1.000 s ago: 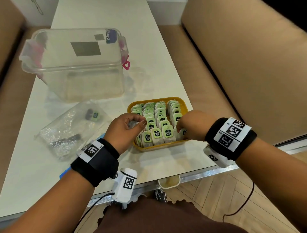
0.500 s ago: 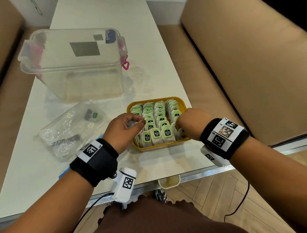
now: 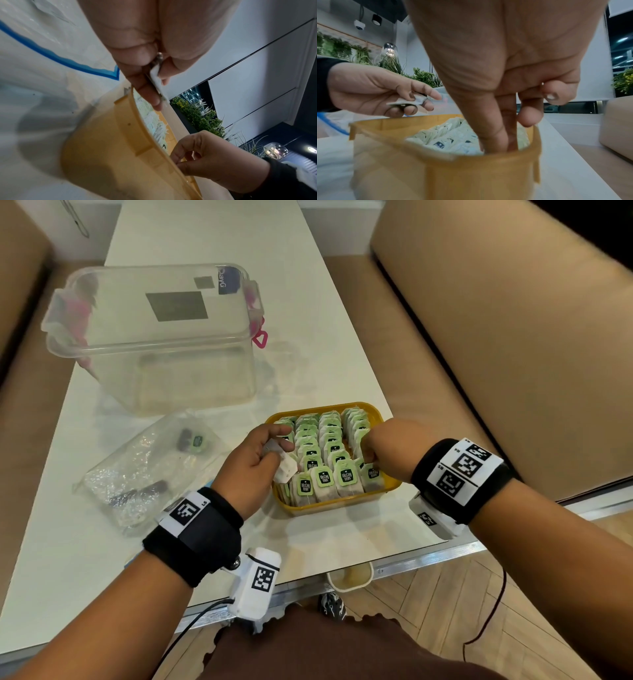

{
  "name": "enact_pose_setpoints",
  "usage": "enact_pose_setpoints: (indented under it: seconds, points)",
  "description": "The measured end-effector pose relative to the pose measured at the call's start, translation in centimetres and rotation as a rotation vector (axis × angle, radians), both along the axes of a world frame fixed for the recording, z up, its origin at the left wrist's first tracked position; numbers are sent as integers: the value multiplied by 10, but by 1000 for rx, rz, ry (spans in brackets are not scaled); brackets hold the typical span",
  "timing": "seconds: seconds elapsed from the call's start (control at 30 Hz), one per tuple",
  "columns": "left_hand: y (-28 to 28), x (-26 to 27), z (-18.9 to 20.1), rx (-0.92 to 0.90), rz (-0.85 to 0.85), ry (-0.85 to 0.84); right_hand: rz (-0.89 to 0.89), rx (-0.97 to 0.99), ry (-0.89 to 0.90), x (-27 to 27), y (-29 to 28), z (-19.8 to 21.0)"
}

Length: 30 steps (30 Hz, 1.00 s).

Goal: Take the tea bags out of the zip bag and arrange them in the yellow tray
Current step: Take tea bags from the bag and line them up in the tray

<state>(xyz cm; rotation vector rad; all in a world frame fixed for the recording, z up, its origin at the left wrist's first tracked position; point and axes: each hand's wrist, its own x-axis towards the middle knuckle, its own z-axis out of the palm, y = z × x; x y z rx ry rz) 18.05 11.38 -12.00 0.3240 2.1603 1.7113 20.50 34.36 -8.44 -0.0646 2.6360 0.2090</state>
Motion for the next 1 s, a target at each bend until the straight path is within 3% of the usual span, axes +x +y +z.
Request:
enact_pose_setpoints:
  seconds: [0.13,0.27,0.37,0.5,0.6,0.73,0.9,1.0]
  points:
    - [0,-1,2,98,9,-69,8,-26,118,3,-2,6]
    - [6,-1,12,261,54,-205,96,-431,333,10,-24,28]
    - [10,-1,20,336,68,-291,198,-655,397,15,-46,33]
    - [11,-1,24,347,44,-341,223,-679,474,14,-58,22]
    - [9,-1,25,300,-1,-352,112,-733,516,12,-56,23]
    - [6,1,18,140,-53,-203,-45,-786,511,9,-47,24]
    - [5,0,11,74,-41,-20,-129,-844,517,4,-42,22]
    - [6,-3,12,70,-47,1,-215,-922,521,4,-43,16]
